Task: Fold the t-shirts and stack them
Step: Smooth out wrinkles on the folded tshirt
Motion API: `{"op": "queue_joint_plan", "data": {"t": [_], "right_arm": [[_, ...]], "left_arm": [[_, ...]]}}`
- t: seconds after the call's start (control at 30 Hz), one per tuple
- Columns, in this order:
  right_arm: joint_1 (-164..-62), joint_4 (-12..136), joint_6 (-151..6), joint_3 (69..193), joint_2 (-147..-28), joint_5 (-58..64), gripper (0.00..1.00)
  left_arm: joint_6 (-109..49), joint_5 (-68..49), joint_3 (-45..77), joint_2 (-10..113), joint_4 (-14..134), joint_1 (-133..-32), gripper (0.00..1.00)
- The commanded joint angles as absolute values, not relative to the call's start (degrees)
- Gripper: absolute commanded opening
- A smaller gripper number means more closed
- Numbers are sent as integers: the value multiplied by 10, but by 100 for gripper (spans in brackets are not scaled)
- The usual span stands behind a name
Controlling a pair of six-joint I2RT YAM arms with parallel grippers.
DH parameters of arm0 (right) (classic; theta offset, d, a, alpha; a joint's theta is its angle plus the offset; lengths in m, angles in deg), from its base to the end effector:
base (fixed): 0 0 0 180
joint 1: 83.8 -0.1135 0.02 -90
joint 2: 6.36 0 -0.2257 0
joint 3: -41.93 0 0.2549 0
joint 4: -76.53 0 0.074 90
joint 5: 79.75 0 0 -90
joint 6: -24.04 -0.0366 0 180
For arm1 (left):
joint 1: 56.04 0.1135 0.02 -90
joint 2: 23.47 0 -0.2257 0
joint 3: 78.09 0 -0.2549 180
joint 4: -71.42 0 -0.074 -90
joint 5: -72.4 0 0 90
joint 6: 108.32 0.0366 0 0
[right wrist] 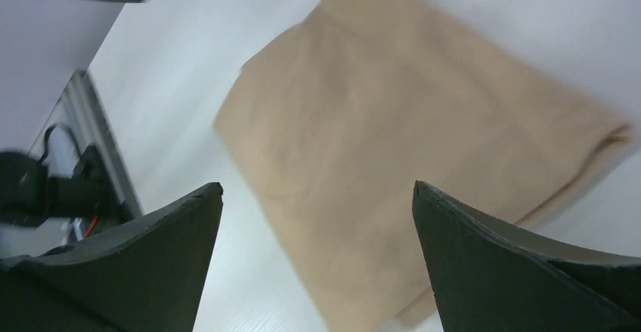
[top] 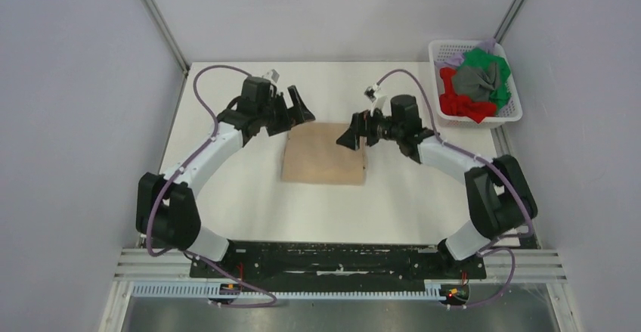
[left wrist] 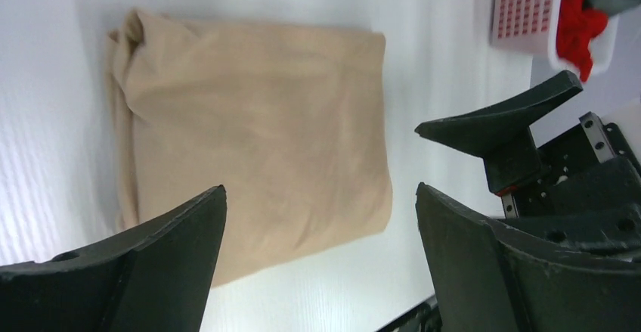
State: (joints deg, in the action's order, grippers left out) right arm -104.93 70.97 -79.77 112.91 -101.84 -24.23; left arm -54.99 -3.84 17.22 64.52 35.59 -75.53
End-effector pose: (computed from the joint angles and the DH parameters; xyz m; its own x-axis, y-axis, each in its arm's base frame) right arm 0.3317 0.1504 0.1803 -0.6337 -0.0340 -0.7728 -0.6209 0.6183 0.4820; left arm 0.3285 -0.1255 0.2553 -0.7746 -0.3412 -0.5325 0.0442 0.8108 -0.5837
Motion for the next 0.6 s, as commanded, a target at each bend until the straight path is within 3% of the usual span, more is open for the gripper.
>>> {"op": "queue_joint_plan", "data": {"t": [0.0,0.2,0.37,0.57], "right_arm": [[-1103,856,-880,984,-943,-300,98],[-1113,912,-906,905,-964,-286,98],[-1081,929,-914,862,-1014,-271,98],[-1064,911,-895,847,-985,-268,98]], "left_arm": [[-576,11,275,629,423,-784,100],[-576,24,334,680,449,-785,100],[-571,-32,351,729,427,-780,100],[-557,-57,352,699,402,-781,100]]}}
